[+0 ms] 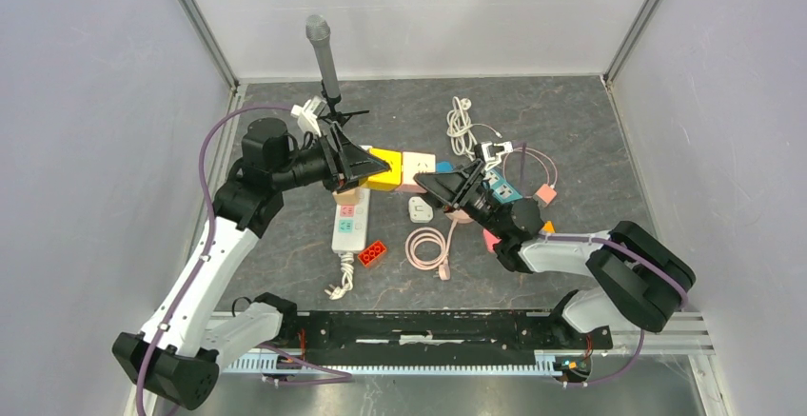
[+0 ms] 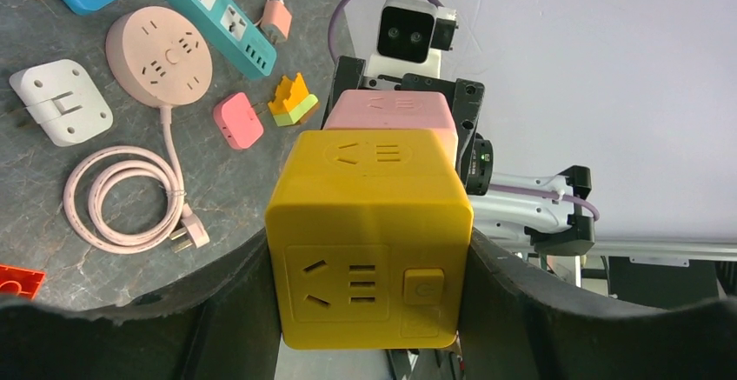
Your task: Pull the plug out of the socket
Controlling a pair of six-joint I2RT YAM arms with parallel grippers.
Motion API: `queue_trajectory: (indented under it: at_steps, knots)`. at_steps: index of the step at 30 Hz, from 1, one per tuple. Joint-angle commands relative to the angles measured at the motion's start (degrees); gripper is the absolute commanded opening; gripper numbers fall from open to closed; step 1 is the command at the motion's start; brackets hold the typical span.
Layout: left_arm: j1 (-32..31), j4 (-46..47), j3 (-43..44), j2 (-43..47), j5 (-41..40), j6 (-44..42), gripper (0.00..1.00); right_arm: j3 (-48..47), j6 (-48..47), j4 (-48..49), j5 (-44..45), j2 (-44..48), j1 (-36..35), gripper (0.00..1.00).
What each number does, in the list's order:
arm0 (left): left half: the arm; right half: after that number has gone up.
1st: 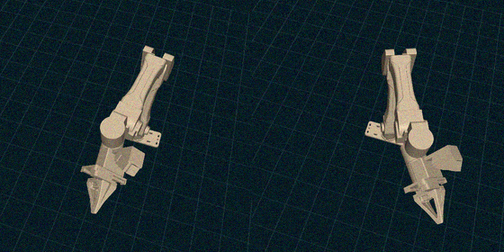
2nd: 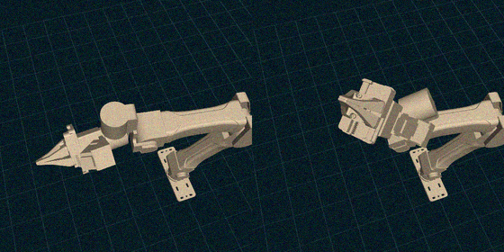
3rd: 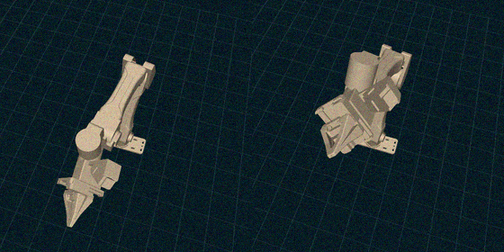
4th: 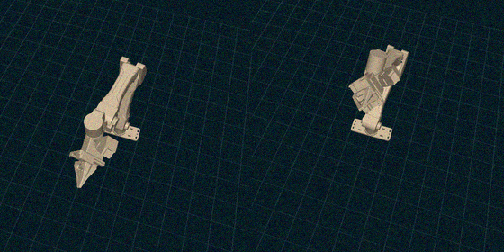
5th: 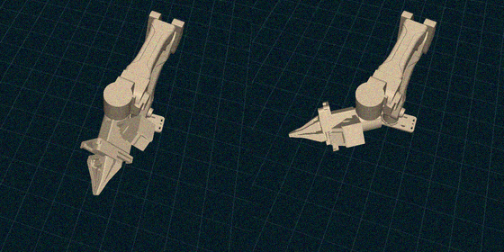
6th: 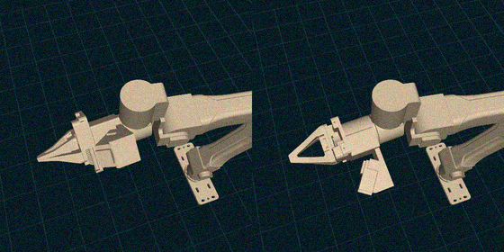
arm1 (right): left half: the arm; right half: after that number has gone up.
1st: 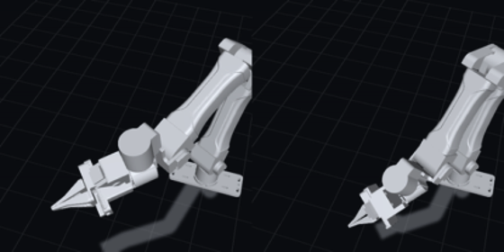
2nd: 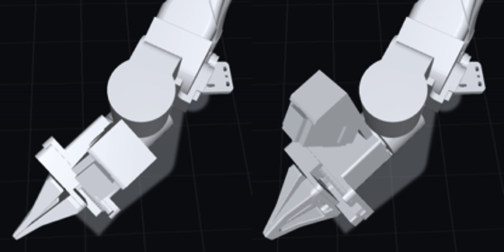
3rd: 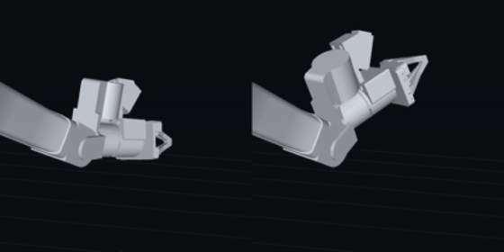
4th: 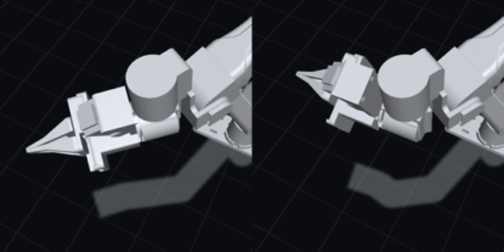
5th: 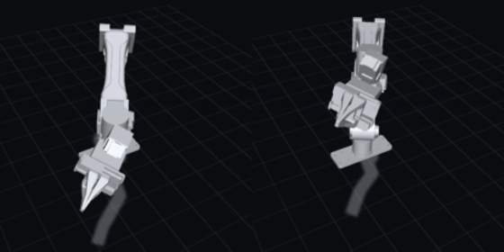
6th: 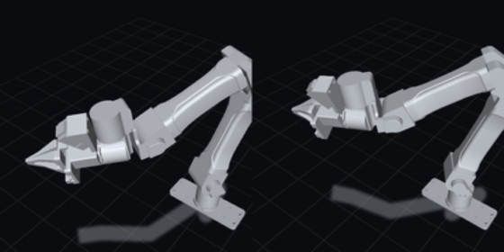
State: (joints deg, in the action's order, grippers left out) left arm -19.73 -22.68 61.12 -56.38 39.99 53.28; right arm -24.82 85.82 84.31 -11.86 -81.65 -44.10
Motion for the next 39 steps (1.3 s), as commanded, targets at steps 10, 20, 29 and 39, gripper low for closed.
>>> queue_trajectory:
  at_steps: [10,20,29,39]
  knots:
    - [5.15,5.68,2.09,5.09,-0.98,2.48,0.22,4.58,-1.83,26.87,8.73,3.62,4.68,0.0]
    - [5.93,-26.03,9.3,2.5,-34.79,-18.55,0.24,1.72,-15.3,-7.15,3.73,10.89,5.59,0.0]
    - [5.93,-28.12,1.74,-4.94,-59.0,-20.89,0.24,-10.2,-34.14,-40.82,1.91,5.52,5.58,0.0]
    - [6.36,-22.73,-9.66,-14.81,-65.41,-17.88,0.27,-25.15,-41.82,-49.64,-2.13,-14.0,5.28,0.0]
